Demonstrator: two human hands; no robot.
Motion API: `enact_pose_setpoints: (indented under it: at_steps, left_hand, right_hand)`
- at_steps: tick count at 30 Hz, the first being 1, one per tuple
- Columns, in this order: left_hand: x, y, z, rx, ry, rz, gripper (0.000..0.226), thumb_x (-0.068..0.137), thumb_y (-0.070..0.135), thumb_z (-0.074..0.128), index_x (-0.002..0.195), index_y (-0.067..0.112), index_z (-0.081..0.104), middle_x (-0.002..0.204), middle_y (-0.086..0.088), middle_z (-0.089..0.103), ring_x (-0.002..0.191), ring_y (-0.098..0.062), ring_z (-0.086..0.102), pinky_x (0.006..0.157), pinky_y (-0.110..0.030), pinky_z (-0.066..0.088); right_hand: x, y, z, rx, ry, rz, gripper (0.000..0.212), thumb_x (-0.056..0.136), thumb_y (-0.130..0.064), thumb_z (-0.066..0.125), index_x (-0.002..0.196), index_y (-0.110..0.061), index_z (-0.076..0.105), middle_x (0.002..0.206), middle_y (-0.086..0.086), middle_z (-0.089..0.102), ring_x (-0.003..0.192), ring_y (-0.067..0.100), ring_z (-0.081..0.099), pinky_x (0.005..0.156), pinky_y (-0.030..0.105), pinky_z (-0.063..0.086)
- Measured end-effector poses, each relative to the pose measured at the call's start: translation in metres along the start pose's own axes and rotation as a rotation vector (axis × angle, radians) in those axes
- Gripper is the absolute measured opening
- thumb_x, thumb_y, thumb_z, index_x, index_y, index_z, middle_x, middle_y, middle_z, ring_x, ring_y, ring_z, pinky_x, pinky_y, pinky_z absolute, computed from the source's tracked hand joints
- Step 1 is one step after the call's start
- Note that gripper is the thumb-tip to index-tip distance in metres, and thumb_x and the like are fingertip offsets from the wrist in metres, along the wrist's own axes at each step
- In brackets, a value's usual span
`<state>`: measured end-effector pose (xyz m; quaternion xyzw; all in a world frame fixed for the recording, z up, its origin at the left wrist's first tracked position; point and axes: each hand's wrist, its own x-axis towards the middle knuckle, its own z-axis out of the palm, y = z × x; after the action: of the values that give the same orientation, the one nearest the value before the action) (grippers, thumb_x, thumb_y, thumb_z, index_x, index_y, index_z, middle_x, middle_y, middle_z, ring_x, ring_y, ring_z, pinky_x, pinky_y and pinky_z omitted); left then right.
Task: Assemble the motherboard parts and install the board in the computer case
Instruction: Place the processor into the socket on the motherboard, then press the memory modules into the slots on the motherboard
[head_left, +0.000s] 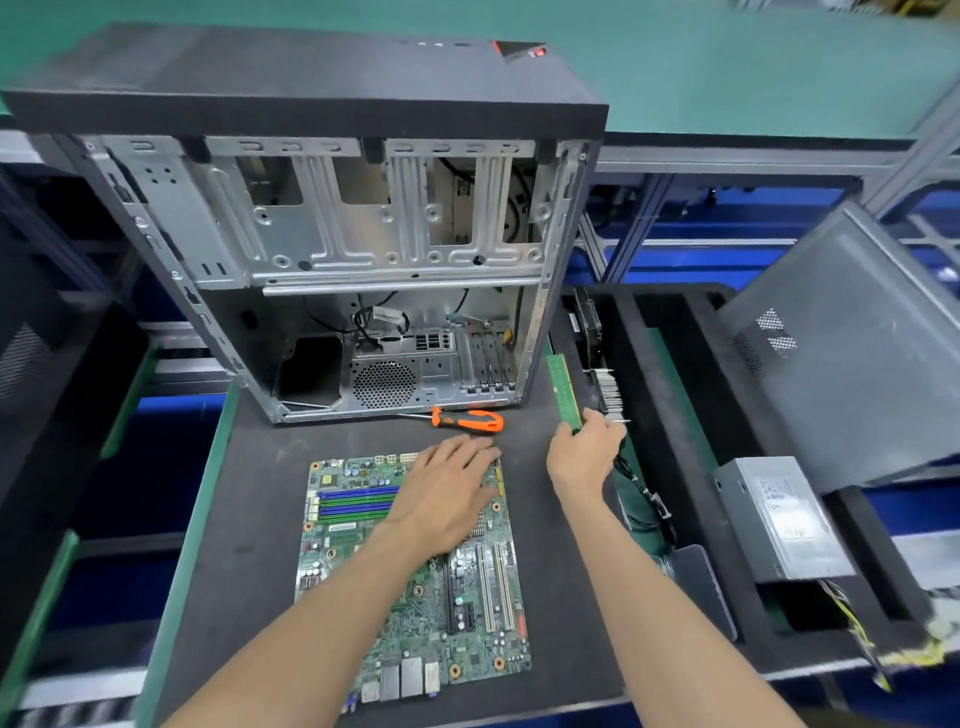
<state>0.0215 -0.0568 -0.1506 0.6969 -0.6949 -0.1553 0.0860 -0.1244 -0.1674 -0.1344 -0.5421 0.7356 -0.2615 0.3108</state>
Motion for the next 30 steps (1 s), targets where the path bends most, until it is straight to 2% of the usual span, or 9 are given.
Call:
enact_pose_setpoints:
  at_steps: [4, 7, 11, 16, 20, 22, 23, 27, 30]
  left_hand:
    - [0.004, -0.001, 0.005, -0.003, 0.007, 0.000, 0.048, 0.101, 0.047, 0.036, 0.146, 0.031, 0.033, 0.156, 0.012, 0.033, 0.141, -0.013, 0.028, 0.115, -0.039, 0.026]
    - [0.003, -0.002, 0.005, -0.018, 0.017, 0.006, 0.047, 0.101, 0.048, 0.034, 0.144, 0.032, 0.034, 0.155, 0.013, 0.034, 0.139, -0.013, 0.031, 0.114, -0.038, 0.027]
    - [0.003, -0.003, 0.005, -0.031, 0.011, 0.000, 0.048, 0.100, 0.052, 0.036, 0.144, 0.033, 0.034, 0.155, 0.014, 0.034, 0.139, -0.013, 0.031, 0.114, -0.037, 0.026]
    - [0.004, -0.002, 0.001, -0.073, -0.014, -0.009, 0.052, 0.099, 0.052, 0.041, 0.146, 0.031, 0.032, 0.154, 0.012, 0.035, 0.138, -0.014, 0.032, 0.115, -0.037, 0.025]
    - [-0.004, 0.003, -0.005, -0.175, 0.099, -0.027, 0.043, 0.100, 0.046, 0.045, 0.140, 0.029, 0.043, 0.142, 0.014, 0.043, 0.130, -0.010, 0.032, 0.110, -0.032, 0.030]
    - [-0.007, 0.008, -0.011, -0.292, 0.204, -0.080, 0.032, 0.100, 0.039, 0.047, 0.129, 0.027, 0.054, 0.127, 0.014, 0.050, 0.120, -0.006, 0.035, 0.104, -0.025, 0.033]
    - [-0.008, 0.012, -0.014, -0.358, 0.248, -0.125, 0.027, 0.100, 0.036, 0.049, 0.124, 0.027, 0.058, 0.120, 0.015, 0.052, 0.113, -0.004, 0.038, 0.098, -0.022, 0.034]
    - [-0.007, 0.021, -0.032, -0.841, 0.301, -0.430, 0.013, 0.100, 0.027, 0.054, 0.107, 0.032, 0.064, 0.100, 0.015, 0.066, 0.094, 0.004, 0.058, 0.081, -0.018, 0.045]
    - [-0.010, 0.020, -0.044, -1.172, 0.313, -0.577, 0.018, 0.103, 0.030, 0.049, 0.103, 0.031, 0.067, 0.088, 0.006, 0.075, 0.086, -0.011, 0.071, 0.074, -0.020, 0.055]
  right_hand:
    - [0.017, -0.002, 0.003, -0.093, -0.023, 0.063, 0.035, 0.100, -0.009, 0.053, 0.134, -0.001, 0.052, 0.136, 0.017, 0.039, 0.087, 0.029, 0.046, 0.079, 0.032, 0.029]
    - [0.023, -0.003, 0.004, -0.136, -0.005, 0.069, 0.020, 0.098, -0.006, 0.057, 0.117, -0.001, 0.061, 0.128, 0.016, 0.043, 0.085, 0.026, 0.043, 0.074, 0.032, 0.031]
    - [0.027, -0.005, 0.009, -0.108, 0.017, 0.094, 0.002, 0.094, -0.002, 0.061, 0.092, -0.002, 0.061, 0.110, 0.017, 0.054, 0.084, 0.036, 0.055, 0.072, 0.038, 0.043]
    - [0.030, -0.006, 0.006, 0.051, 0.066, 0.184, 0.030, 0.087, 0.005, 0.053, 0.061, -0.010, 0.051, 0.062, 0.007, 0.049, 0.070, 0.031, 0.045, 0.064, 0.037, 0.041]
    - [0.013, 0.000, -0.011, 0.206, 0.099, 0.216, 0.018, 0.087, 0.001, 0.052, 0.077, 0.000, 0.067, 0.067, 0.013, 0.063, 0.078, 0.026, 0.062, 0.071, 0.040, 0.053]
    - [-0.004, 0.008, -0.020, 0.276, 0.110, 0.193, 0.014, 0.090, -0.002, 0.053, 0.087, -0.007, 0.066, 0.057, 0.002, 0.065, 0.063, -0.003, 0.063, 0.066, 0.032, 0.048]
    - [-0.016, 0.013, -0.024, 0.292, 0.106, 0.166, 0.011, 0.091, -0.004, 0.054, 0.090, -0.011, 0.063, 0.056, -0.002, 0.065, 0.059, -0.009, 0.060, 0.063, 0.028, 0.045]
    - [-0.065, 0.033, -0.027, 0.360, 0.037, -0.022, 0.011, 0.093, -0.007, 0.057, 0.090, -0.017, 0.057, 0.060, -0.004, 0.069, 0.060, 0.006, 0.065, 0.069, 0.033, 0.049]
    - [-0.091, 0.040, -0.023, 0.335, -0.038, -0.237, 0.019, 0.096, -0.002, 0.057, 0.090, -0.020, 0.054, 0.062, -0.001, 0.066, 0.064, 0.009, 0.067, 0.068, 0.027, 0.049]
